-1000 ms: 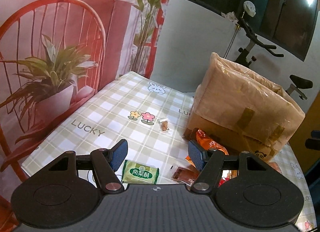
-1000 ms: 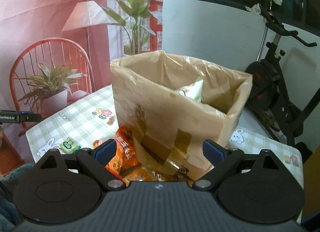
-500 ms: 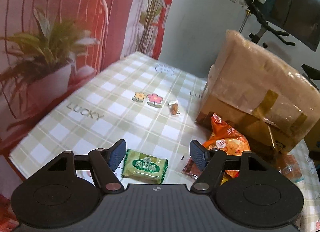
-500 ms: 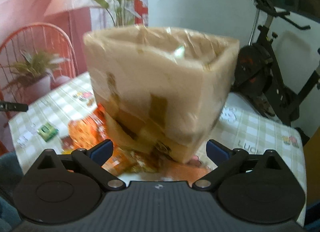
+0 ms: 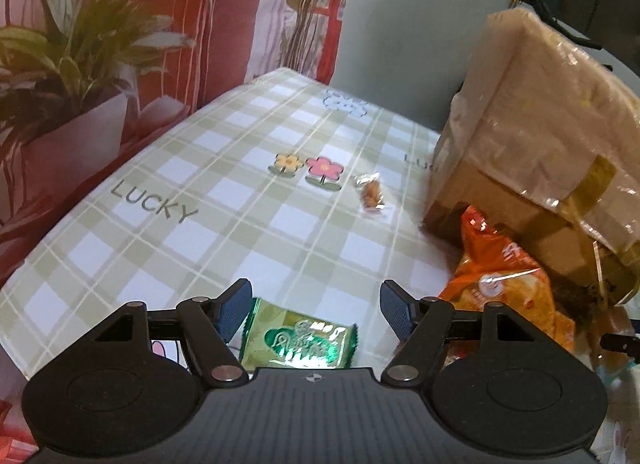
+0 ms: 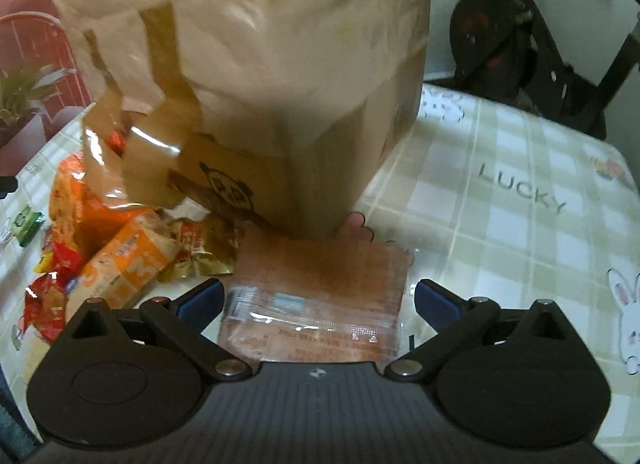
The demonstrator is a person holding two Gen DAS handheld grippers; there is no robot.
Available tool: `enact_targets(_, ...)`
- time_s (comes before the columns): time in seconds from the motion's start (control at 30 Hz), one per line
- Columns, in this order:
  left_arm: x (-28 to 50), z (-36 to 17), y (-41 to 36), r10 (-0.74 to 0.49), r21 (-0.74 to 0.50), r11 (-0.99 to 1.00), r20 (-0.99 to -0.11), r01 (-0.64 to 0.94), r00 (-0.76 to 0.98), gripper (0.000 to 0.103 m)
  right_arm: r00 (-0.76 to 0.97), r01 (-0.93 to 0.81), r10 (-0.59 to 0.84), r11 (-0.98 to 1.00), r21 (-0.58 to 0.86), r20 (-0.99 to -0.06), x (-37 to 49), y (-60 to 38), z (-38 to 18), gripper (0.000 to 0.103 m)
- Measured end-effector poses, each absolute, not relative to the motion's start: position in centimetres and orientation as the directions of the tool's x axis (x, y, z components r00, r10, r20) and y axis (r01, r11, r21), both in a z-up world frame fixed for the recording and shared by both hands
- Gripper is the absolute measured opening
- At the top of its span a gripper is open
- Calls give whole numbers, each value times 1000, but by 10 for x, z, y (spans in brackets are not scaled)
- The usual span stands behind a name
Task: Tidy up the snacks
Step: 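Approach the green pastry packet with the left gripper while the right approaches the orange wafer packet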
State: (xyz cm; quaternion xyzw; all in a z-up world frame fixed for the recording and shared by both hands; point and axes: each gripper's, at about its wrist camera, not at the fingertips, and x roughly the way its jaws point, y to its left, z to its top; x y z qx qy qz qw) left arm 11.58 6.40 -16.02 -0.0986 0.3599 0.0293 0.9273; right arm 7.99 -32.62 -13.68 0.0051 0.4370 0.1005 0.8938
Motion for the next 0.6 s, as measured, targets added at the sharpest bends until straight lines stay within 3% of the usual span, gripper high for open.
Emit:
enact_targets(0.17, 117, -176, 69, -23, -172, 975, -712, -142, 702, 76, 582, -149, 193, 980, 129, -790, 85, -327, -143, 100)
enact_targets(0.37, 113, -188, 66, -35, -160, 980, -720, -116, 693, 80, 590, -154, 190, 981, 122, -785, 79, -319, -140, 88)
enact_targets(0.6, 116, -191, 62, -8, -110, 989, -714, -101, 700, 82, 604, -160, 201, 978, 130, -771, 67, -304, -141, 87)
